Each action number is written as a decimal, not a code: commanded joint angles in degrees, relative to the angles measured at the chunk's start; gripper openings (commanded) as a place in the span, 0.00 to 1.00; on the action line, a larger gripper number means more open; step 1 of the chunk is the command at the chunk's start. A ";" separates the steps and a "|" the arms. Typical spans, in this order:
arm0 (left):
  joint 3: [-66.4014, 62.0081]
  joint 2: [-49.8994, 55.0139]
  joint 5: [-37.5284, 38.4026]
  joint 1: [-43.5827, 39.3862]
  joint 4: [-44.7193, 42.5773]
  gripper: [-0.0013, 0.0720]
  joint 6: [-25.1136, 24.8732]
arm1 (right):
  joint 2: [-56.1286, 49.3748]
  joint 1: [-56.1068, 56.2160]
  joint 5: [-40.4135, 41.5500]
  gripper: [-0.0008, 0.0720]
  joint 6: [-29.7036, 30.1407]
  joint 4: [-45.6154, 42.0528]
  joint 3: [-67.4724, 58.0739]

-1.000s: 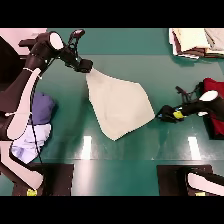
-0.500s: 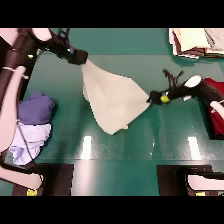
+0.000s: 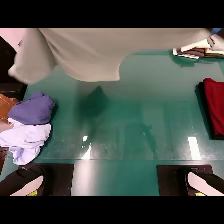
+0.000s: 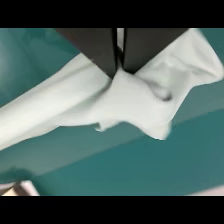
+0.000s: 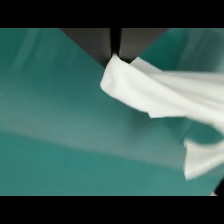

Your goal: Fold the shirts.

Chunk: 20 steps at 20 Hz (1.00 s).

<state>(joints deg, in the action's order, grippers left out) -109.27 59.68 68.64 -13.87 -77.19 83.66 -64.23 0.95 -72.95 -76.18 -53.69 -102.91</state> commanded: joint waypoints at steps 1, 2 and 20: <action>0.17 -4.28 0.35 0.02 -0.17 0.05 -0.15 | 0.90 -1.75 -2.95 0.03 -2.05 -0.46 -9.94; 0.57 -3.78 1.27 0.02 -0.17 0.05 -0.13 | -0.37 -1.73 -4.17 0.03 -2.71 -0.39 -11.87; 46.14 0.90 -1.18 -26.01 10.56 0.77 1.62 | 1.16 3.96 -7.54 0.03 -3.96 -12.20 23.21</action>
<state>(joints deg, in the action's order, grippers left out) -65.21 60.53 71.96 -38.04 -70.02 84.18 -65.73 6.59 -81.87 -80.20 -65.63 -84.31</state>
